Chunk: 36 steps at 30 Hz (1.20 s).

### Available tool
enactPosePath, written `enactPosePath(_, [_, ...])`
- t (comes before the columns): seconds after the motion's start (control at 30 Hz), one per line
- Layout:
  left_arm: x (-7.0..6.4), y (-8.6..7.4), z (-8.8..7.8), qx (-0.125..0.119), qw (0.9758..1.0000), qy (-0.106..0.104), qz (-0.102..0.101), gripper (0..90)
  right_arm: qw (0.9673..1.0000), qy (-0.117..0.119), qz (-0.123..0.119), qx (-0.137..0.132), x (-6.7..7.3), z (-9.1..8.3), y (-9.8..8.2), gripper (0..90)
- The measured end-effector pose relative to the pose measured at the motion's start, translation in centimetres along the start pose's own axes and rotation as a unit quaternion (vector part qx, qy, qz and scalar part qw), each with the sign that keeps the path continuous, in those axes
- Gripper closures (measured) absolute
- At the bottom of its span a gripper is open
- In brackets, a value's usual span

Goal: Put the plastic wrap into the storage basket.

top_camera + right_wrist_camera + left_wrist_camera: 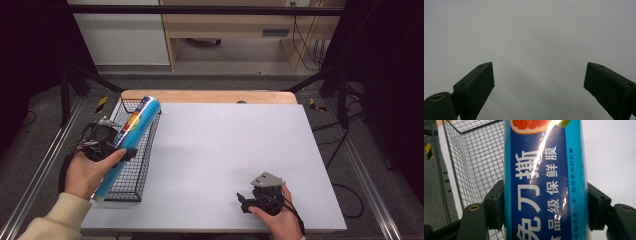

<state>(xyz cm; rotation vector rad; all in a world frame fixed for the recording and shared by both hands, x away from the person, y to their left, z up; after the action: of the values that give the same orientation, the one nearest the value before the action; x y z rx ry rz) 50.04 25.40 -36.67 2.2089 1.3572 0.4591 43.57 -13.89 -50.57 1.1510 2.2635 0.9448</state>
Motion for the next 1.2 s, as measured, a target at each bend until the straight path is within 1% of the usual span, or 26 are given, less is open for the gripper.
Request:
enactPosePath(0.07, [0.2, -0.3, -0.2, 0.002, 1.0000, 0.006, -0.006, 31.7, 1.0000, 0.006, 0.001, -0.002, 0.3, -0.1, 0.2, 9.8])
enactPosePath(0.1, [0.3, -0.5, -0.3, 0.005, 0.9999, 0.008, -0.008, 31.7, 0.9999, 0.008, -0.005, -0.005, 0.4, -0.1, 0.2, 9.8])
enactPosePath(0.13, [0.4, -0.6, -0.3, 0.007, 0.9999, 0.011, -0.009, 31.7, 0.9999, 0.011, -0.002, -0.004, 0.5, -0.2, 0.3, 9.8])
enactPosePath(0.17, [0.5, -0.8, -0.4, 0.010, 0.9998, 0.014, -0.011, 31.7, 0.9999, 0.012, -0.007, -0.008, 0.5, -0.2, 0.3, 9.8])
enactPosePath(0.2, [0.5, -0.9, -0.4, 0.014, 0.9997, 0.016, -0.010, 31.7, 0.9999, 0.012, -0.005, -0.008, 0.6, -0.3, 0.4, 9.8])
enactPosePath(0.23, [0.6, -1.0, -0.4, 0.017, 0.9996, 0.018, -0.012, 31.7, 0.9999, 0.013, -0.008, -0.008, 0.6, -0.4, 0.4, 9.8])
enactPosePath(0.4, [0.9, -1.5, -0.1, 0.022, 0.9993, 0.023, -0.018, 31.7, 0.9998, 0.016, -0.007, -0.012, 0.7, -0.6, 0.5, 9.8])
enactPosePath(0.53, [1.2, -2.0, 0.3, 0.024, 0.9992, 0.022, -0.024, 31.7, 0.9998, 0.015, -0.006, -0.012, 0.7, -0.5, 0.5, 9.8])
enactPosePath(0.73, [1.6, -2.8, 0.9, 0.037, 0.9986, 0.024, -0.030, 31.7, 0.9998, 0.014, -0.003, -0.010, 0.6, -0.5, 0.5, 9.8])
enactPosePath(0.83, [1.9, -3.1, 1.2, 0.042, 0.9983, 0.026, -0.033, 31.7, 0.9998, 0.013, -0.008, -0.012, 0.6, -0.5, 0.5, 9.8])
enactPosePath(0.9, [2.0, -3.3, 1.3, 0.046, 0.9980, 0.026, -0.036, 31.7, 0.9998, 0.014, -0.004, -0.010, 0.6, -0.5, 0.5, 9.8])
enactPosePath(1.03, [2.1, -3.5, 1.7, 0.055, 0.9975, 0.024, -0.037, 31.7, 0.9998, 0.014, -0.004, -0.011, 0.5, -0.5, 0.5, 9.8])
enactPosePath(1.1, [2.1, -3.6, 1.7, 0.048, 0.9976, 0.020, -0.045, 31.7, 0.9998, 0.014, -0.004, -0.011, 0.6, -0.5, 0.5, 9.8])
enactPosePath(1.2, [2.3, -3.7, 1.8, 0.053, 0.9973, 0.021, -0.047, 31.7, 0.9998, 0.014, -0.004, -0.011, 0.5, -0.5, 0.4, 9.8])
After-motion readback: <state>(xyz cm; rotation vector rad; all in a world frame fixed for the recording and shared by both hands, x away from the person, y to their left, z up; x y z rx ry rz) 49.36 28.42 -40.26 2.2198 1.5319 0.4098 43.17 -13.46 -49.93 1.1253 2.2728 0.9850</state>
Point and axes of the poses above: each handheld gripper's, and its own axes: z roughly forward along the jaws, y roughly out of its top, x roughly to its left, the point moved 6 cm from there along z, roughly forward along the jaws, and after that the axes turned 1 degree about x, right-handed, at the moved point
